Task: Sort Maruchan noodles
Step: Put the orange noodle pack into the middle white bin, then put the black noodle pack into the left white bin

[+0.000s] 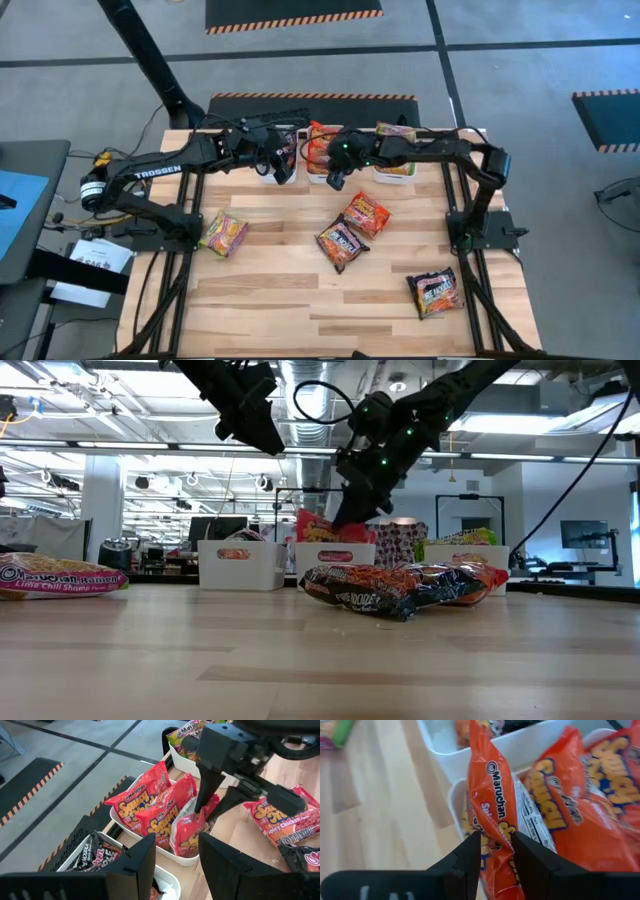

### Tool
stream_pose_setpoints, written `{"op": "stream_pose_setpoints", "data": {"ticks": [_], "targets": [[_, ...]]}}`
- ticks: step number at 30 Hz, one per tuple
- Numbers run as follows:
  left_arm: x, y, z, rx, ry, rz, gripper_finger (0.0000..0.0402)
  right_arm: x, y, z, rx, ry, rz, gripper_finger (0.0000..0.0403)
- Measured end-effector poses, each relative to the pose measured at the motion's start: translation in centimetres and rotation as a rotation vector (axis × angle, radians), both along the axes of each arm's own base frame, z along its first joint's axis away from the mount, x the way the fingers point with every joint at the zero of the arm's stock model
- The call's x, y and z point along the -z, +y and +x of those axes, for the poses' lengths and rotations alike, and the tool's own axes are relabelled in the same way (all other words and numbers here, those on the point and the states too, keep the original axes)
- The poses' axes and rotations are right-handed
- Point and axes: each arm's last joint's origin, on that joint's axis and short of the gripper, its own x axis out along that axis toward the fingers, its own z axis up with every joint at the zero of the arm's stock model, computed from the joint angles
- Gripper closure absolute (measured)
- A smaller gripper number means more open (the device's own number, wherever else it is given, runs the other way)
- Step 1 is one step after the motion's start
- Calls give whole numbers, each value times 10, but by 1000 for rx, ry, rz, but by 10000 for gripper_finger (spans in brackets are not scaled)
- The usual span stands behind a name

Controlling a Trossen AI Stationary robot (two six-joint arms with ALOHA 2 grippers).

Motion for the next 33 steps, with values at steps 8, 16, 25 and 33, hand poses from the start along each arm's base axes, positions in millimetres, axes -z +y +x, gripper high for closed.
{"op": "stream_pose_setpoints", "data": {"ticks": [8,16,25,33], "targets": [[0,0,0,-8,-9,-12,264,-5,-8,-5,59,-13,-8,266],[4,-1,-2,-14,32,-35,264,-54,0,-17,18,-45,20,266],[-11,-2,-2,17,-10,-40,264,-96,16,-43,-10,8,33,262],[-41,-3,-6,62,27,28,264,-105,47,-68,-19,130,193,209]]}}
